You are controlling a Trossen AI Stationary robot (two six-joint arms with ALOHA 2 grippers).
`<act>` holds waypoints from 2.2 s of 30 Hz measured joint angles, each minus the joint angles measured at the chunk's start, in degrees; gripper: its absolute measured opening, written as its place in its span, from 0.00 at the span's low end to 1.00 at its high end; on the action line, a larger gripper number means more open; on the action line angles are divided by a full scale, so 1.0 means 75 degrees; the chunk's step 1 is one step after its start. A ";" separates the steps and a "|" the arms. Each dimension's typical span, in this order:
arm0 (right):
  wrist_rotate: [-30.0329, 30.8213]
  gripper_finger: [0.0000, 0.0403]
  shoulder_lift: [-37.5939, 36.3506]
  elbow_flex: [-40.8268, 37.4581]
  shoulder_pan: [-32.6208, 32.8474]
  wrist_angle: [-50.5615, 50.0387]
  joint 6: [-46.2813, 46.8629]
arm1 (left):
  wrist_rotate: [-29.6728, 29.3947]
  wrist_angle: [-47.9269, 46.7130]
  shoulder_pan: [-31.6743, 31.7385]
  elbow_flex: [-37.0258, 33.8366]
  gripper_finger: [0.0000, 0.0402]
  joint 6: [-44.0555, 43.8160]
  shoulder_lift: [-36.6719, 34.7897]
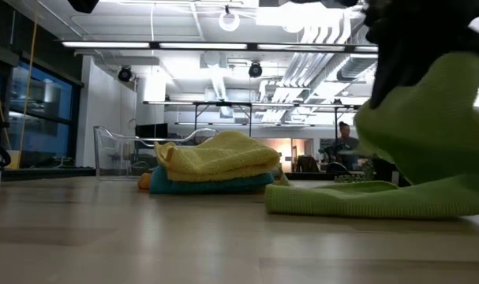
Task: Fold microfiber towels
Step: Fold the green towel, then stack the green towel on the yellow towel
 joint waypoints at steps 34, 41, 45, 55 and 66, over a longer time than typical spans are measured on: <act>0.0807 0.47 0.0794 0.0000 -0.0855 0.1292 0.0316 | 0.0003 0.0000 0.0000 0.0003 0.00 -0.0077 0.0000; 0.1007 0.56 0.0030 0.0000 -0.0785 0.0018 -0.0426 | 0.0003 0.0000 0.0000 0.0003 0.00 -0.0096 -0.0001; 0.0540 0.56 -0.0416 0.0000 -0.0422 -0.1223 -0.0270 | 0.0003 -0.0003 0.0000 0.0003 0.00 -0.0114 0.0000; -0.0562 0.56 -0.0556 -0.0087 0.0758 -0.2808 0.0844 | 0.0006 0.0049 -0.0003 0.0003 0.00 -0.0122 0.0000; -0.1569 0.56 -0.0947 -0.0441 0.1717 -0.3507 0.1149 | 0.3809 0.2403 0.2100 0.0066 0.00 -0.0225 0.0477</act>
